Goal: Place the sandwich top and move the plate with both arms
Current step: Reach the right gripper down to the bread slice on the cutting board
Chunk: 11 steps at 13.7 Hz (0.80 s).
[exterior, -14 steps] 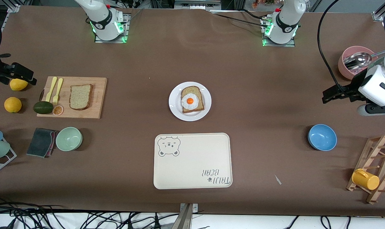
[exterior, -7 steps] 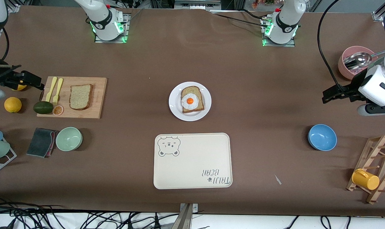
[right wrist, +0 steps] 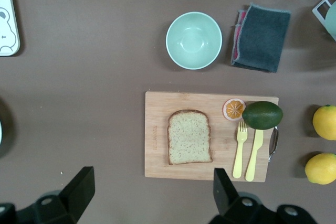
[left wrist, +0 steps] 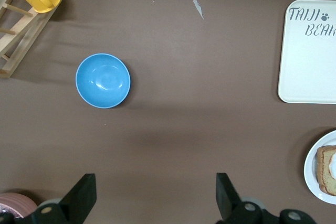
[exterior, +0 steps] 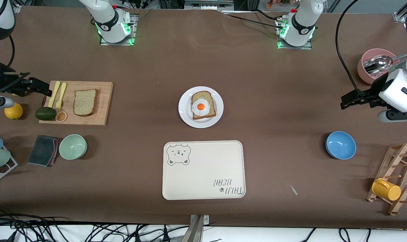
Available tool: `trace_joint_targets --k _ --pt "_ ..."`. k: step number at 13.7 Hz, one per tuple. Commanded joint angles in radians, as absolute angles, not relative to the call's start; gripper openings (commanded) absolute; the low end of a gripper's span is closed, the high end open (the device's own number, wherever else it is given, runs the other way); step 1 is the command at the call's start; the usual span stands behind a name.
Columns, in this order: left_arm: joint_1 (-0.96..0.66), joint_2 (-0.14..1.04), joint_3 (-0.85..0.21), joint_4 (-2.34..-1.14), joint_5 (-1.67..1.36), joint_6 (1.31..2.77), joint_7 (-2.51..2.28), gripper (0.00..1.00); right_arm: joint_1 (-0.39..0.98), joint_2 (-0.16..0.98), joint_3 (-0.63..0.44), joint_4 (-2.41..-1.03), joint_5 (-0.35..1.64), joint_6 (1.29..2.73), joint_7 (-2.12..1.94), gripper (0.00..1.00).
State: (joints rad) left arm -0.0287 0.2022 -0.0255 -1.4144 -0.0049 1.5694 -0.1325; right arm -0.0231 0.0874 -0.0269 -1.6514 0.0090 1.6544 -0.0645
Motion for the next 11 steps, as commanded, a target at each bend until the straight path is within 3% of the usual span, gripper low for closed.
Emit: trace_joint_targets --k 1,5,11 --pt "-0.026 0.201 -0.023 -1.401 -0.040 1.555 -0.126 1.00 -0.018 0.078 -0.029 -1.672 -0.012 1.655 -0.072 1.00" --pt "-0.026 0.201 -0.023 -1.401 -0.040 1.555 -0.126 1.00 -0.014 0.074 0.055 -1.695 -0.204 1.666 -0.061 1.00" --pt "-0.026 0.201 -0.025 -1.401 -0.040 1.555 -0.124 1.00 -0.014 0.066 0.060 -1.851 -0.247 1.791 0.046 1.00"
